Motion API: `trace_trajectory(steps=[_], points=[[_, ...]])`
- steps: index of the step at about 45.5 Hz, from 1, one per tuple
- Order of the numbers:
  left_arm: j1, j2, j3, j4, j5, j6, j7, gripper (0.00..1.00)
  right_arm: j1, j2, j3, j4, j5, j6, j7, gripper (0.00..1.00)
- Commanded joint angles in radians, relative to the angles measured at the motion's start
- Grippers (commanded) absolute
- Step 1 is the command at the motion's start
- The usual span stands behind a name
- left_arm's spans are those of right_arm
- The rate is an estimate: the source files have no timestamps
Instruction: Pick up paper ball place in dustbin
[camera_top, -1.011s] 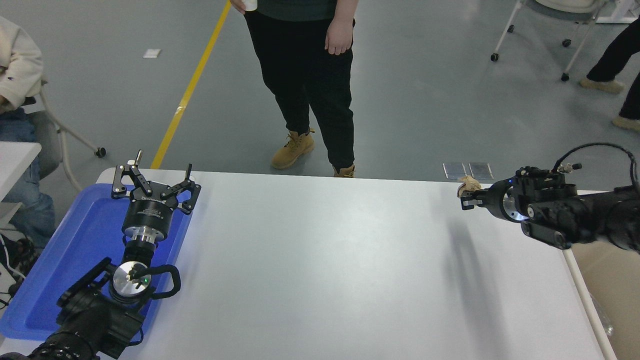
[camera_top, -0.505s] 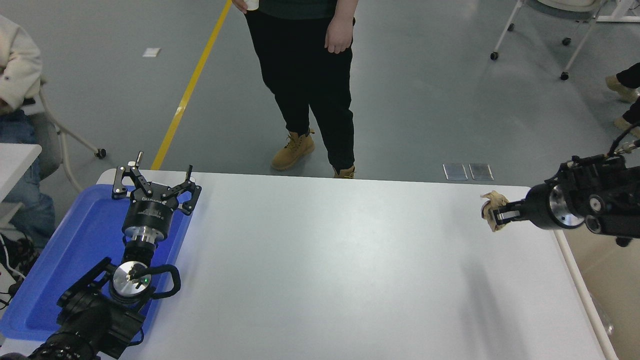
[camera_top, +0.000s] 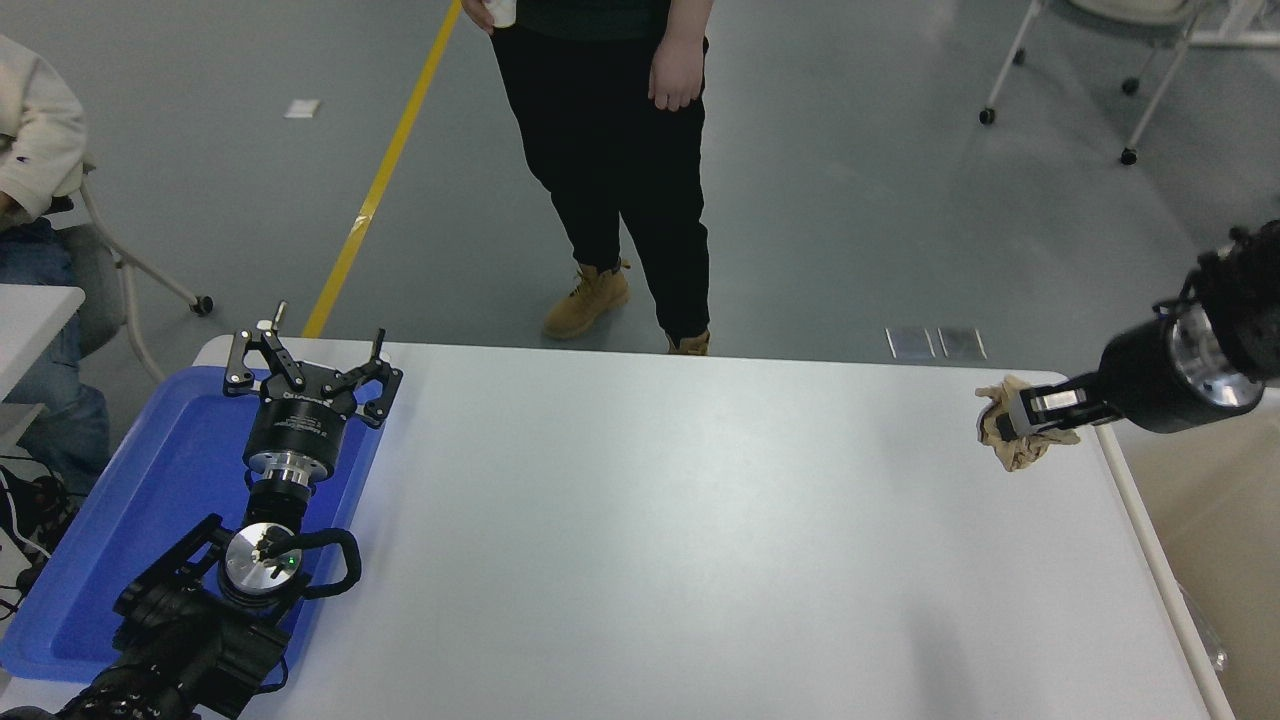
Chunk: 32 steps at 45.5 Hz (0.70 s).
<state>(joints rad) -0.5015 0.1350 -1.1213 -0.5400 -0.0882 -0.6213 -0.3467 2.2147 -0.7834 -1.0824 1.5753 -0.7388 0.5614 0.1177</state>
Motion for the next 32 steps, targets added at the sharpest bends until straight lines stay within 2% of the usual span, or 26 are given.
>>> trace_trajectory(steps=[1, 7, 15, 24, 32], points=[[0.000, 0.000, 0.000, 0.000, 0.001, 0.000, 0.000, 1.00, 0.183, -0.033, -0.008, 0.015, 0.006, 0.196, -0.006, 0.00], [0.000, 0.000, 0.000, 0.000, 0.001, 0.000, 0.000, 1.00, 0.232, -0.039, -0.010, 0.009, 0.003, 0.224, -0.009, 0.00], [0.000, 0.000, 0.000, 0.000, -0.001, 0.000, 0.000, 1.00, 0.238, -0.040, -0.008, 0.005, -0.007, 0.224, -0.036, 0.00], [0.000, 0.001, 0.000, 0.000, -0.002, 0.002, 0.000, 1.00, 0.206, -0.120, -0.007, -0.035, -0.181, 0.224, -0.036, 0.00], [0.000, 0.001, 0.000, 0.000, -0.002, 0.002, -0.002, 1.00, 0.099, -0.237, 0.033, -0.127, -0.304, 0.224, -0.035, 0.00]])
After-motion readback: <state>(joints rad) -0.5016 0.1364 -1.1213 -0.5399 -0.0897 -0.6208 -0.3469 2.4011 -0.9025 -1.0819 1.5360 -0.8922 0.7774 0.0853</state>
